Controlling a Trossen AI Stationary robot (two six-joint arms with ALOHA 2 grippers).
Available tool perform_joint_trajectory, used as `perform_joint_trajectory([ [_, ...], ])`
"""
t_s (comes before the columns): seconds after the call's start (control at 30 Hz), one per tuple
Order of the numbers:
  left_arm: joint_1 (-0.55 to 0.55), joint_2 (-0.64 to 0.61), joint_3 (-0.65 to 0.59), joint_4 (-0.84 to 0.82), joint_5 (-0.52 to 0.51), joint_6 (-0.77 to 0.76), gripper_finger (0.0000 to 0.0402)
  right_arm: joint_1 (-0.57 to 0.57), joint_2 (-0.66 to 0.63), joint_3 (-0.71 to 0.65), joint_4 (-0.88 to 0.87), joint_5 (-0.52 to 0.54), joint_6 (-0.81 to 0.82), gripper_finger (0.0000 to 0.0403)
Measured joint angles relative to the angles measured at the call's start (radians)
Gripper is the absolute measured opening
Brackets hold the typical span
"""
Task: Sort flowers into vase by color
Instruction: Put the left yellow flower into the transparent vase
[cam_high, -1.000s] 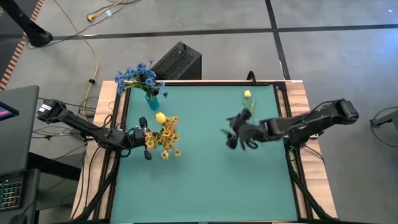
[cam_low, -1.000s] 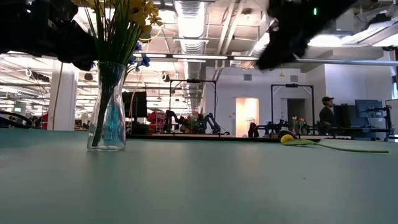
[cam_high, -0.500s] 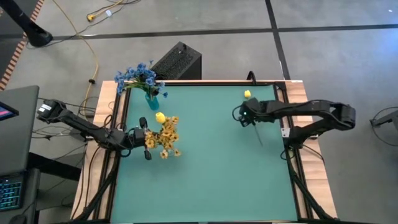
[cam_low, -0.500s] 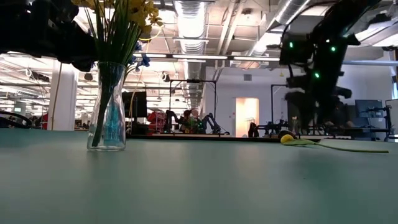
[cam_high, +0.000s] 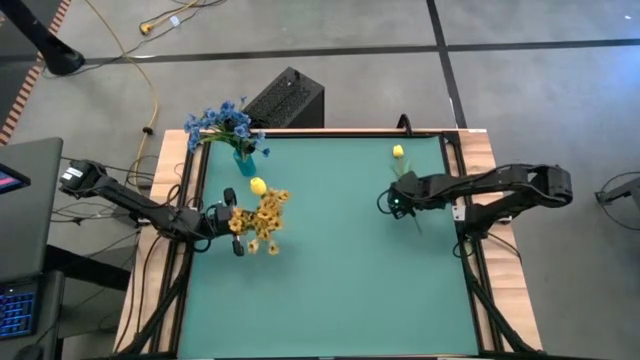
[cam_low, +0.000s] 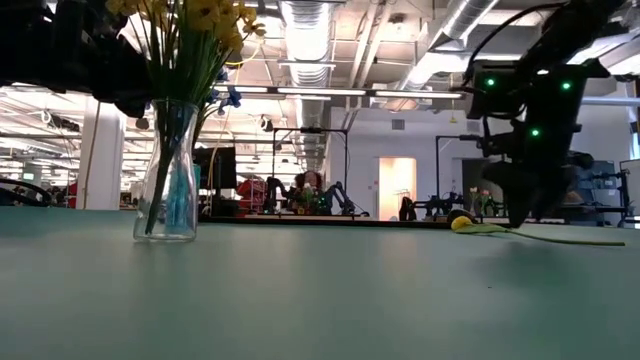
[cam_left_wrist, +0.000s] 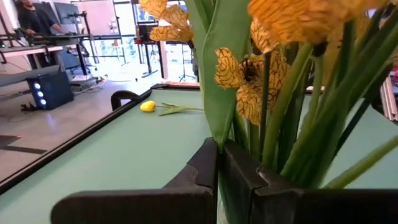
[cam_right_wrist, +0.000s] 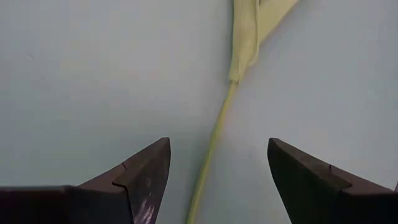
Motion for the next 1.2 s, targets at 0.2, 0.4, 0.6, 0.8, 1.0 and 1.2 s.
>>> perform_joint_trajectory([
  [0.2, 0.0, 0.0, 0.0, 0.0, 0.0, -0.005, 0.0, 0.024, 0.0, -0.022, 0.007, 0.052, 0.053, 0.0296],
  [0.4, 0.0, 0.0, 0.0, 0.0, 0.0, -0.056, 0.0, 0.02, 0.0, -0.054, 0.081, 0.125, 0.032, 0.0296],
  [0.6, 0.0, 0.0, 0.0, -0.001, 0.023, -0.089, 0.0, 0.014, 0.018, -0.152, 0.364, 0.107, 0.044, 0.0296],
  [0.8, 0.0, 0.0, 0.0, -0.015, 0.025, -0.094, 0.0, 0.034, 0.066, -0.209, 0.44, 0.191, 0.104, 0.0288],
  [1.0, 0.0, 0.0, 0.0, -0.031, 0.026, -0.078, 0.0, 0.041, 0.129, -0.21, 0.475, 0.199, 0.126, 0.023],
  [1.2, 0.0, 0.0, 0.0, -0.04, 0.026, -0.078, 0.0001, 0.108, 0.114, -0.2, 0.52, 0.18, 0.122, 0.0042],
])
